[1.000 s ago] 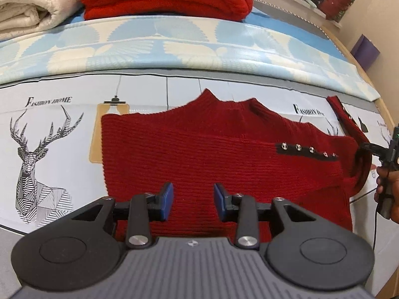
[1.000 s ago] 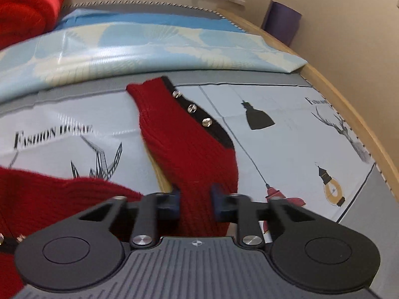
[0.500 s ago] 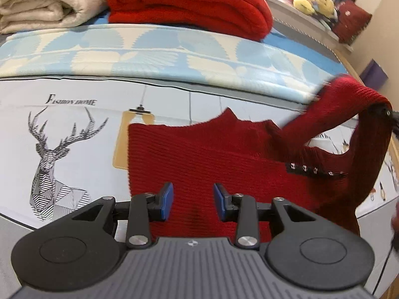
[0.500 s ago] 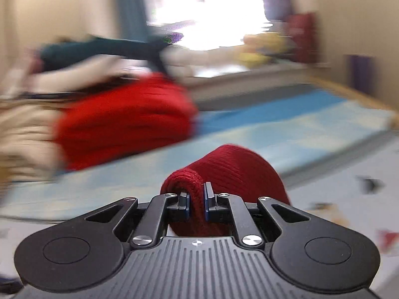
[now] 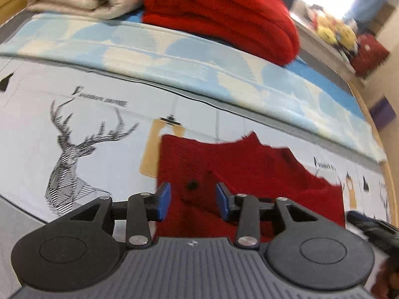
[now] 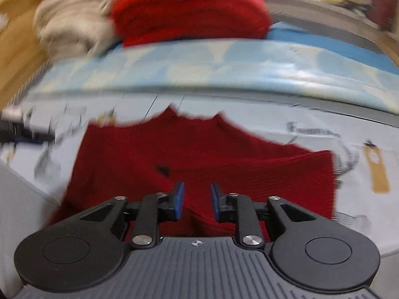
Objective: Fold small clothes
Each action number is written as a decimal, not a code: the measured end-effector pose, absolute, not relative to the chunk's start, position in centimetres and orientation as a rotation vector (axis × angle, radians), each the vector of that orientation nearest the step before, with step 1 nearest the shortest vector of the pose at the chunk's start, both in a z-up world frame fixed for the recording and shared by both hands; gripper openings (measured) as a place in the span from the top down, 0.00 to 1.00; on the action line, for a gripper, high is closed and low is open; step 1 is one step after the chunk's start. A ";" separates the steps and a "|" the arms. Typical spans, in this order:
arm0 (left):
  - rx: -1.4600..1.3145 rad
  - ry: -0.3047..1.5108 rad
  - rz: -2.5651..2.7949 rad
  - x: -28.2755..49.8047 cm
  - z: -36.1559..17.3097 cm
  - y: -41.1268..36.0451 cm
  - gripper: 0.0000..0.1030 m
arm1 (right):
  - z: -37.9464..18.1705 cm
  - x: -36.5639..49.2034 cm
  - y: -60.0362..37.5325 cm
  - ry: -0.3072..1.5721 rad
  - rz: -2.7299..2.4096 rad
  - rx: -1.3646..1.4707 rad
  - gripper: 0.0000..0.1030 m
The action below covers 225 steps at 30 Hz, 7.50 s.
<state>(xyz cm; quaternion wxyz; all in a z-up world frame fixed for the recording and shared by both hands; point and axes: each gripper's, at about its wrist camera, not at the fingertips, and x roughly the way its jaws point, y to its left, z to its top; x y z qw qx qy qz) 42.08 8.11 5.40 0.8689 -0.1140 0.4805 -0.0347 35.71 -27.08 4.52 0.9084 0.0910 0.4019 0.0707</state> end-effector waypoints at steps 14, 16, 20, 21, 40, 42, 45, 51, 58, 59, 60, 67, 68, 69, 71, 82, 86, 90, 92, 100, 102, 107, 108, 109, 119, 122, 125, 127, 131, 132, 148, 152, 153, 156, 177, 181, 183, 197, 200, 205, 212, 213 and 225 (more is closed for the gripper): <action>-0.659 1.200 -0.100 43.4 -0.5 9.8 0.49 | -2.5 35.2 -39.4 0.922 -0.285 0.873 0.59; -0.710 1.227 -0.086 43.7 -1.7 9.4 0.45 | -3.9 35.5 -38.2 0.984 -0.239 0.944 0.59; -0.791 1.237 -0.054 44.5 -3.4 8.4 0.44 | -5.3 36.4 -35.4 1.045 -0.182 0.943 0.59; -0.813 1.233 -0.044 44.7 -3.7 8.3 0.44 | -5.1 36.4 -35.0 1.048 -0.175 0.931 0.59; -0.436 1.024 -0.039 43.4 2.7 6.6 0.87 | -3.1 37.0 -34.7 0.895 -0.307 0.671 0.59; -0.364 1.115 0.095 43.8 0.5 7.3 0.85 | -3.4 37.3 -35.1 0.890 -0.327 0.659 0.59; -0.434 1.115 0.147 43.4 0.3 9.1 0.85 | -4.9 37.5 -36.1 0.925 -0.362 0.677 0.59; -0.373 1.136 -0.076 43.4 0.1 5.9 0.79 | -7.2 37.5 -37.5 0.960 -0.424 0.723 0.73; -0.052 1.169 -0.100 42.0 -3.1 3.1 0.76 | -7.4 37.2 -37.2 0.946 -0.402 0.685 0.72; -0.015 1.135 -0.106 41.4 -2.4 2.7 0.70 | -7.1 37.0 -37.2 0.941 -0.385 0.678 0.71; 0.014 1.100 -0.114 40.8 -1.7 2.5 0.67 | -6.7 36.8 -37.1 0.933 -0.371 0.670 0.69; 0.065 1.005 -0.104 36.7 2.7 2.7 0.67 | -0.5 32.5 -34.2 0.767 -0.223 0.425 0.54; 0.074 0.995 -0.113 36.1 3.4 2.6 0.67 | 0.5 31.4 -34.0 0.738 -0.207 0.401 0.54; 0.086 0.980 -0.125 35.0 4.3 2.5 0.65 | 1.5 30.4 -33.8 0.712 -0.194 0.384 0.53; 0.110 0.952 -0.136 32.8 6.2 2.4 0.61 | 3.6 27.7 -33.7 0.657 -0.163 0.335 0.50; 0.213 0.737 -0.242 16.3 9.1 4.6 0.53 | 7.6 10.3 -36.7 0.544 -0.050 0.240 0.48; 0.234 0.688 -0.291 10.8 6.4 5.6 0.53 | 5.8 5.3 -37.9 0.571 -0.052 0.270 0.48; 0.230 0.761 -0.296 8.0 3.4 5.9 0.53 | 3.8 1.8 -38.2 0.576 -0.090 0.252 0.48; 0.192 0.726 -0.324 7.2 3.8 5.9 0.53 | 3.1 0.2 -38.4 0.544 -0.098 0.255 0.48; 0.174 0.719 -0.303 5.4 4.8 7.4 0.45 | 1.2 -0.4 -37.8 0.549 -0.071 0.342 0.49; 0.161 0.758 -0.275 5.3 3.4 8.3 0.45 | 0.7 0.1 -36.9 0.571 -0.063 0.291 0.49; 0.191 0.805 -0.247 6.2 1.2 9.0 0.48 | -0.7 1.8 -35.5 0.622 -0.044 0.255 0.49; 0.183 0.817 -0.245 6.4 1.0 9.2 0.48 | -1.0 2.1 -35.4 0.633 -0.045 0.252 0.49; 0.171 0.830 -0.237 6.6 0.8 9.6 0.48 | -1.2 2.3 -35.4 0.643 -0.047 0.250 0.49; -0.050 1.012 -0.111 9.8 -0.9 13.3 0.48 | -3.9 3.4 -36.9 0.769 -0.115 0.258 0.49; -0.126 1.042 -0.067 10.2 -1.3 14.9 0.48 | -5.1 3.7 -37.4 0.832 -0.149 0.263 0.49; -0.165 1.092 -0.035 10.4 -1.9 15.8 0.48 | -6.0 3.6 -38.4 0.880 -0.178 0.303 0.49; -0.155 1.119 -0.022 10.4 -2.3 15.8 0.48 | -6.7 3.6 -38.8 0.915 -0.197 0.316 0.49; -0.129 1.137 -0.012 10.2 -2.5 15.6 0.48 | -8.4 3.8 -39.3 1.012 -0.201 0.347 0.49; -0.126 1.141 -0.008 10.2 -2.6 15.6 0.48 | -8.6 3.9 -39.3 1.025 -0.203 0.344 0.49; -0.085 1.233 0.000 10.8 -4.5 15.4 0.48 | -10.1 4.3 -38.5 1.118 -0.199 0.318 0.49; -0.082 1.239 -0.012 11.1 -4.7 15.1 0.48 | -10.1 4.5 -38.5 1.116 -0.185 0.320 0.55; -0.081 1.241 -0.015 11.1 -4.8 15.0 0.48 | -10.0 4.4 -38.5 1.115 -0.178 0.319 0.60; -0.076 1.245 -0.032 11.3 -5.0 14.8 0.59 | -9.9 4.4 -38.3 1.107 -0.130 0.329 0.82; -0.073 1.250 -0.060 11.7 -5.4 14.6 0.75 | -10.0 4.5 -38.4 1.114 -0.134 0.332 0.76; -0.069 1.256 -0.053 11.9 -5.5 14.2 0.74 | -10.1 4.4 -38.4 1.121 -0.141 0.327 0.70; -0.075 1.255 -0.050 11.9 -5.5 14.3 0.73 | -10.0 4.2 -38.5 1.124 -0.154 0.322 0.65; -0.062 1.250 -0.068 11.6 -5.3 13.9 0.83 | -9.8 4.3 -37.9 1.121 -0.116 0.284 0.75; -0.068 1.228 -0.067 11.4 -5.0 14.1 0.88 | -9.6 4.4 -38.0 1.107 -0.104 0.291 0.85; -0.085 1.209 -0.076 11.1 -4.5 14.4 0.88 | -8.7 3.9 -38.8 1.051 -0.094 0.343 0.86; -0.041 1.244 -0.072 11.2 -5.1 13.9 0.82 | -9.7 4.1 -38.0 1.119 -0.109 0.290 0.76; -0.038 1.246 -0.071 11.2 -5.1 13.9 0.80 | -9.7 4.0 -37.9 1.121 -0.110 0.287 0.75; -0.013 1.241 -0.083 11.0 -5.2 13.2 0.85 | -9.6 4.2 -37.1 1.121 -0.083 0.260 0.79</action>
